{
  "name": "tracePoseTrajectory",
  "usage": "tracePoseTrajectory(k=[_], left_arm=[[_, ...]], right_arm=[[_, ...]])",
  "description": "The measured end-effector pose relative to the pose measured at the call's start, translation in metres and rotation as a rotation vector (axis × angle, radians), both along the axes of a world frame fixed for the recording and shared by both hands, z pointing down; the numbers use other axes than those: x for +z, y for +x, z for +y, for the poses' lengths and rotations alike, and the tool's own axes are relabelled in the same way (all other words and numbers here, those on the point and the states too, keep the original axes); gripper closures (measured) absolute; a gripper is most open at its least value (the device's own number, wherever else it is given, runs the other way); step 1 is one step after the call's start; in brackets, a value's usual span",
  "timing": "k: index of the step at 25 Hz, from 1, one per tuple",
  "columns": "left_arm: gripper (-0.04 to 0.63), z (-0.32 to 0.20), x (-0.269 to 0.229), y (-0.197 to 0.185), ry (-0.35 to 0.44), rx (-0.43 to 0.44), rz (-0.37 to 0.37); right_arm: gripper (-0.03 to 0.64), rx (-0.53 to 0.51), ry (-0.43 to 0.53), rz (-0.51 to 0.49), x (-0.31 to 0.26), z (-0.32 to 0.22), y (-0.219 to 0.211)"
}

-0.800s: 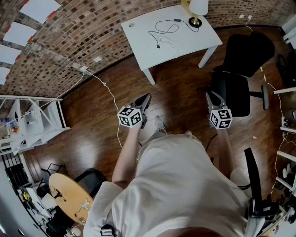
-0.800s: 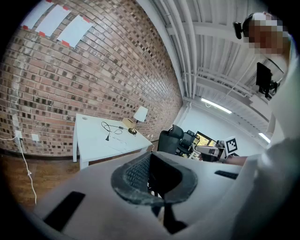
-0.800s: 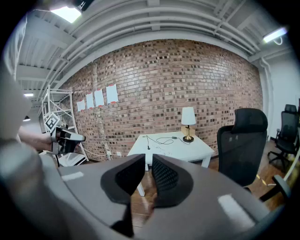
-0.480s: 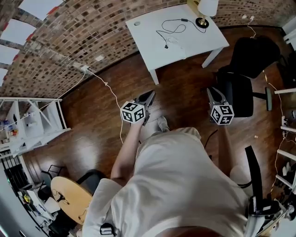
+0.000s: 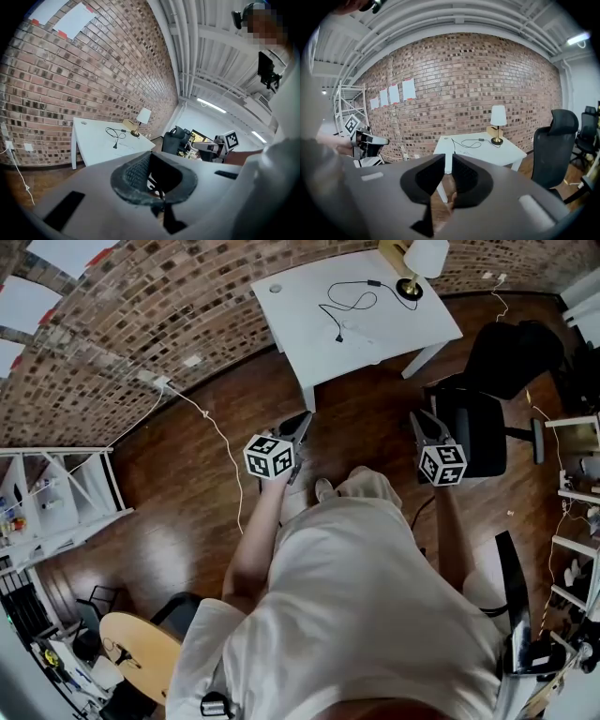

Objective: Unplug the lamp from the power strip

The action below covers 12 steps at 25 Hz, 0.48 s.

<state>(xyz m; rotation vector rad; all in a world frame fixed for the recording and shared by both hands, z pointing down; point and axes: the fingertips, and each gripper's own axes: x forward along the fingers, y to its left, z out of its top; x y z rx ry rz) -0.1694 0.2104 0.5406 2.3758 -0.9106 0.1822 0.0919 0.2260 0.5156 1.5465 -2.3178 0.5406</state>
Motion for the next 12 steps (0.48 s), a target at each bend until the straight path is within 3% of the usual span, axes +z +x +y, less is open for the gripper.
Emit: tracePoseTrajectory(k=[12], left_arm=[[0.603,-0.042,0.019,-0.011,-0.007,-0.062,-0.021]], right_arm=[[0.578,-0.070,-0.024,0.062,0.007,-0.051,-0.018]])
